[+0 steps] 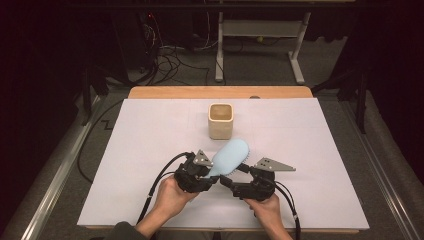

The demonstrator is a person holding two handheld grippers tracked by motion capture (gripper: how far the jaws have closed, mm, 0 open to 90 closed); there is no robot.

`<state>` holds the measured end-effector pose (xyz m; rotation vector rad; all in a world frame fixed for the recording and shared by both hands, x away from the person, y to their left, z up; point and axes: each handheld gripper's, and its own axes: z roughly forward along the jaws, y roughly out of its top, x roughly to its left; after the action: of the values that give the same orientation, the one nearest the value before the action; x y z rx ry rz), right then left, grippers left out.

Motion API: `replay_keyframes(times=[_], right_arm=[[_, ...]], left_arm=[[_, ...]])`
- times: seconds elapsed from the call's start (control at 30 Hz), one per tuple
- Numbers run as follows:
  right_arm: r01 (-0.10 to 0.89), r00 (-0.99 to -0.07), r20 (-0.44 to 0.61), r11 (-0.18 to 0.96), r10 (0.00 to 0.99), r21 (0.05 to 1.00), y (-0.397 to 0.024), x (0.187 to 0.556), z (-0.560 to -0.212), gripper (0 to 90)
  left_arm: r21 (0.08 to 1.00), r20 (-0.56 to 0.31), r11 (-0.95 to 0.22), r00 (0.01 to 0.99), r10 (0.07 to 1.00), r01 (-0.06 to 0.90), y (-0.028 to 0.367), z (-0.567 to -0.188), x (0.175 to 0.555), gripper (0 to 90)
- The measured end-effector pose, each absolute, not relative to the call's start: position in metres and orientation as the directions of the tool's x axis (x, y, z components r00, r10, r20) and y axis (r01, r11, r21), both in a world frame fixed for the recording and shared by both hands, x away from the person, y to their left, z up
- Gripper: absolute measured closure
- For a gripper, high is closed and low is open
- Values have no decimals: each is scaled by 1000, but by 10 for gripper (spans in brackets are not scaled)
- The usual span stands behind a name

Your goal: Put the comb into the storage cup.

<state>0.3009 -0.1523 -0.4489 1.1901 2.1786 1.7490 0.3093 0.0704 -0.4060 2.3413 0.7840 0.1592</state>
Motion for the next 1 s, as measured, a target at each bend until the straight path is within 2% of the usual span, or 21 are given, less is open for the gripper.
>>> replay_keyframes(times=[0.53,1.0], right_arm=[[540,-659,418,7,625,841,-145,310,-446,163],[562,-638,413,26,650,827,-137,315,-443,194]], left_arm=[[630,-75,-612,822,565,479,63,-407,306,694],[628,-62,-623,828,557,466,59,-407,304,693]])
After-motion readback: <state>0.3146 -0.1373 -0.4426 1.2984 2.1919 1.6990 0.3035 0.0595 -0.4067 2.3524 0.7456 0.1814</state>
